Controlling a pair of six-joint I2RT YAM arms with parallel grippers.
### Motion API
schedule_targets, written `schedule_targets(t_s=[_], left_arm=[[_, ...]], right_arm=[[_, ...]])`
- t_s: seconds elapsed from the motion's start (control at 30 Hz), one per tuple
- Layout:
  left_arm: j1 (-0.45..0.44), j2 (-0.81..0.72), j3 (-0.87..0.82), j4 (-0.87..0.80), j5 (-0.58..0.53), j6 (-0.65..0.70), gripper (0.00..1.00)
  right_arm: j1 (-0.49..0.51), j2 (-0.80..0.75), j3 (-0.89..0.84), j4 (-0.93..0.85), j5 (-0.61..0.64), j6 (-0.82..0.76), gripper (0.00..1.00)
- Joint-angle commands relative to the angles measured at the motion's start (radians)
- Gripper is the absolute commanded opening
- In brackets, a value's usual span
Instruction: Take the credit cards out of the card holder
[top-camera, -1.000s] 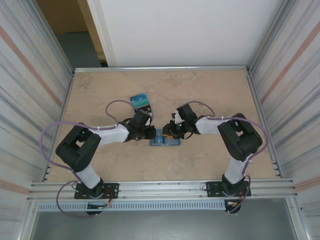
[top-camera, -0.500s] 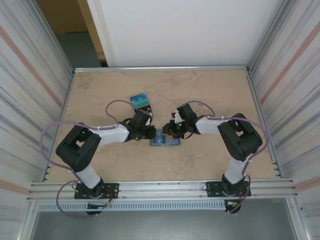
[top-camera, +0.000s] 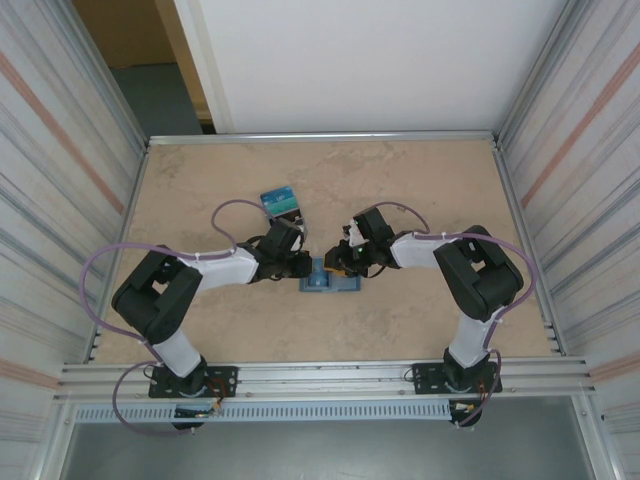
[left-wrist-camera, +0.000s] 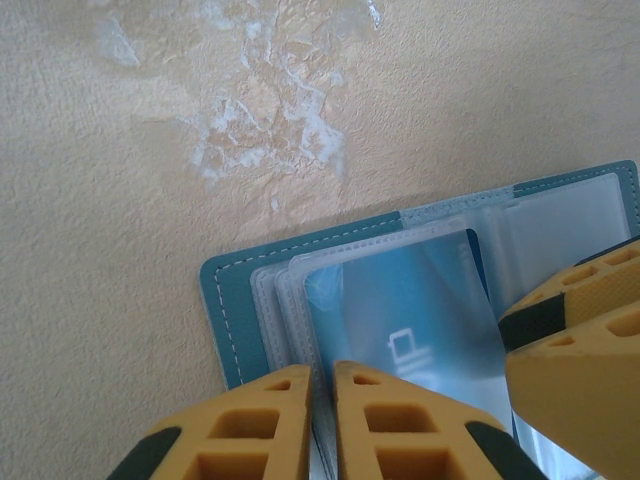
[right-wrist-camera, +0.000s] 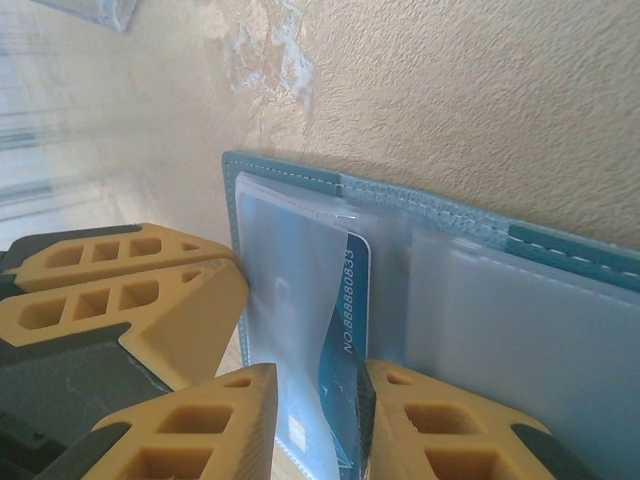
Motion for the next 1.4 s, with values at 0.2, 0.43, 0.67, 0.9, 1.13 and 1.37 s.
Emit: schedule_targets(t_s=[0.2,0.43,0.67,0.9,1.13,1.37], left_arm=[[-0.007,0.022,0.002,-0.067,-0.014,0.013,0.14],[-0.009,0.022,0.001,-0.066,-0.010,0.014,0.13],[-0.008,0.027,0.003,-0.066,-0.007,0.016,0.13],[-0.009,0.027,0.009,-0.069,-0.004,0.016,0.15],[-0.011,0.031,0.015,-0.075,-0.001,0.020,0.15],[-0.013,0.037,0.011,-0.081,-0.002,0.020,0.12]], right_arm=[[0.003,-0.013,0.005,-0.045,0.033,0.001,0.27],[0.003,0.009,0.007,-0.018,0.019,0.008,0.27],[0.004,0.029,0.010,0.005,0.006,0.020,0.27],[0.003,0.035,0.017,-0.013,0.009,0.016,0.28],[0.000,0.034,0.010,0.045,-0.037,0.031,0.26],[-0.016,0.009,-0.017,0.144,-0.104,0.049,0.22]])
